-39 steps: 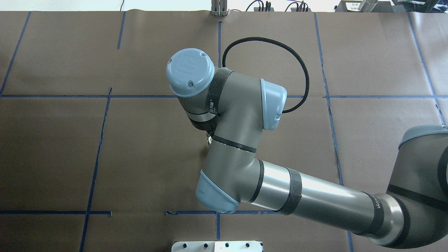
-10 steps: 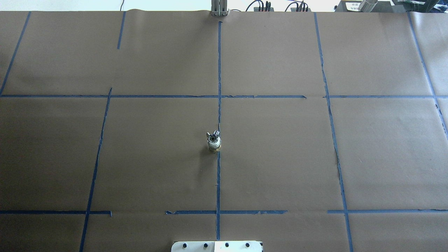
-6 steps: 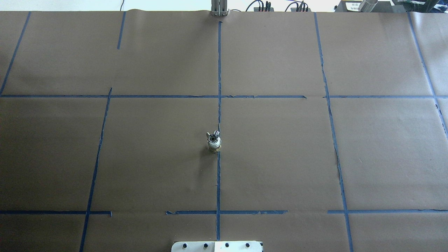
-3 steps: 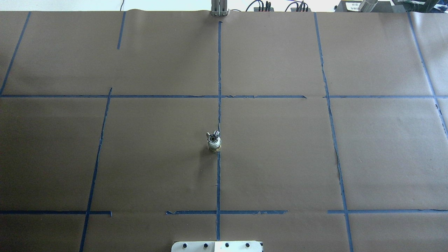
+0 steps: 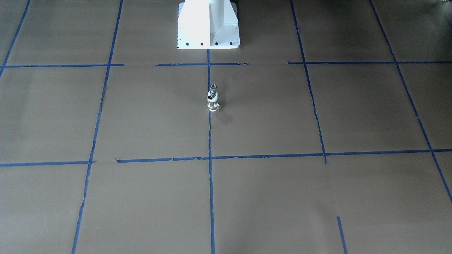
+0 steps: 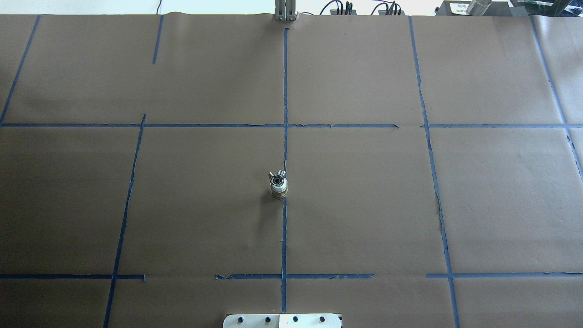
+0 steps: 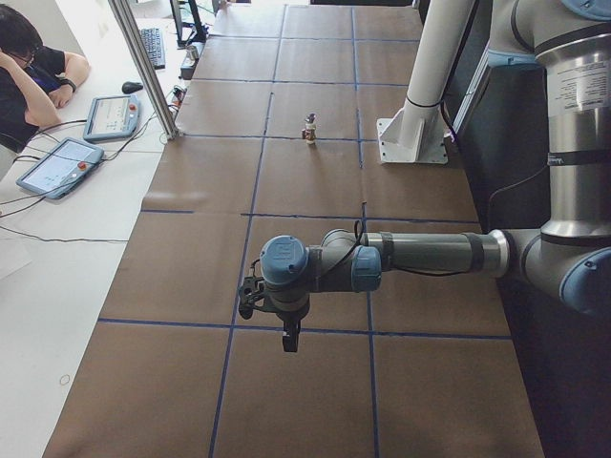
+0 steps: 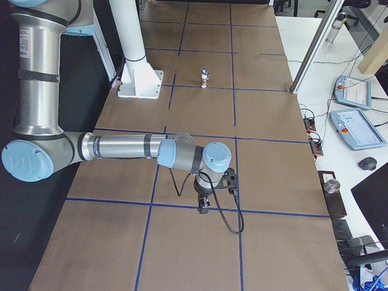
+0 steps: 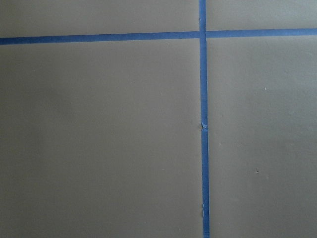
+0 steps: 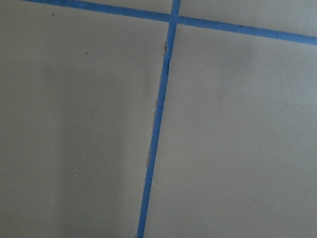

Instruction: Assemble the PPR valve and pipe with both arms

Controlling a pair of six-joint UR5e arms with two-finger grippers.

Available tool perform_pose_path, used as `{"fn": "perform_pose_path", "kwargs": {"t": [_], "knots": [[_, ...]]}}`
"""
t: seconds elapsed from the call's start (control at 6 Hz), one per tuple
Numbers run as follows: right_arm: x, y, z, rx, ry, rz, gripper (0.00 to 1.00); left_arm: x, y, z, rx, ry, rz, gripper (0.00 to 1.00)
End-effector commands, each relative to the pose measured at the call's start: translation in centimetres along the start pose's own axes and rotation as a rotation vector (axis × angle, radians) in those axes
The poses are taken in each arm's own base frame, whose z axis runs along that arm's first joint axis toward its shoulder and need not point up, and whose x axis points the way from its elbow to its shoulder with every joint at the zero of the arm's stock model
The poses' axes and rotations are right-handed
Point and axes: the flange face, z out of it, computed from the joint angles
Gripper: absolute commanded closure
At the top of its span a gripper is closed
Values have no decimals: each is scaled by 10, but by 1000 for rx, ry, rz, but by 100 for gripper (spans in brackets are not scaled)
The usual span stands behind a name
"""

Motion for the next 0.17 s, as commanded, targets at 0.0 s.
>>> {"fn": "perform_pose_path", "kwargs": {"t": [0.0], "knots": [[-2,0,4,-7,-4,-3,0,-3,1,3,-6,2,-5,0]]}}
